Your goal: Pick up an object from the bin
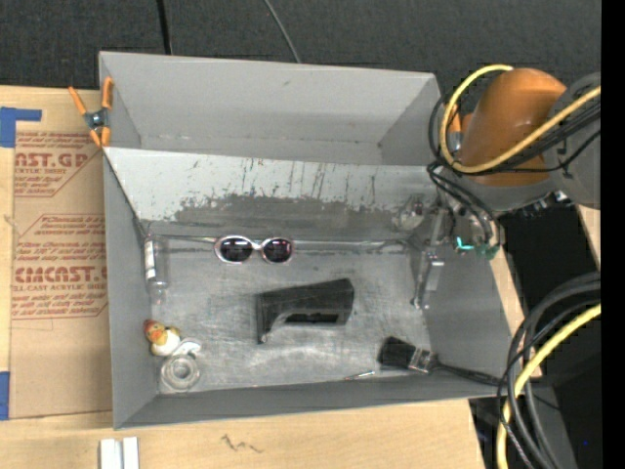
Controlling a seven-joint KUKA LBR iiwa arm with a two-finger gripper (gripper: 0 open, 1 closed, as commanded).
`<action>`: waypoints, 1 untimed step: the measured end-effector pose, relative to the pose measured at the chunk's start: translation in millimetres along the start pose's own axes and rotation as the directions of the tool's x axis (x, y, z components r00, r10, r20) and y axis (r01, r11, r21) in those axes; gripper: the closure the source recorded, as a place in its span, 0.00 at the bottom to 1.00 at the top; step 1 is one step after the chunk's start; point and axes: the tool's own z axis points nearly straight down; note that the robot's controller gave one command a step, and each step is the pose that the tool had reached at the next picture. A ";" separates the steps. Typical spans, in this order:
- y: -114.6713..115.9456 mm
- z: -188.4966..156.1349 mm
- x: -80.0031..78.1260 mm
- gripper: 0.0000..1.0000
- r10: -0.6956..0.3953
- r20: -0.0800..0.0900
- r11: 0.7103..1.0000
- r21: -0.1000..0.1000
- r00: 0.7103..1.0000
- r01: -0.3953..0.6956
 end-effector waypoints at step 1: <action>0.6 -4.9 -1.8 1.00 -0.002 0.007 1.000 0.001 1.000 0.002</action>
Offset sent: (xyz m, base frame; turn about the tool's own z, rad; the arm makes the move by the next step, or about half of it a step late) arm 0.0000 0.0000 0.0000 0.0000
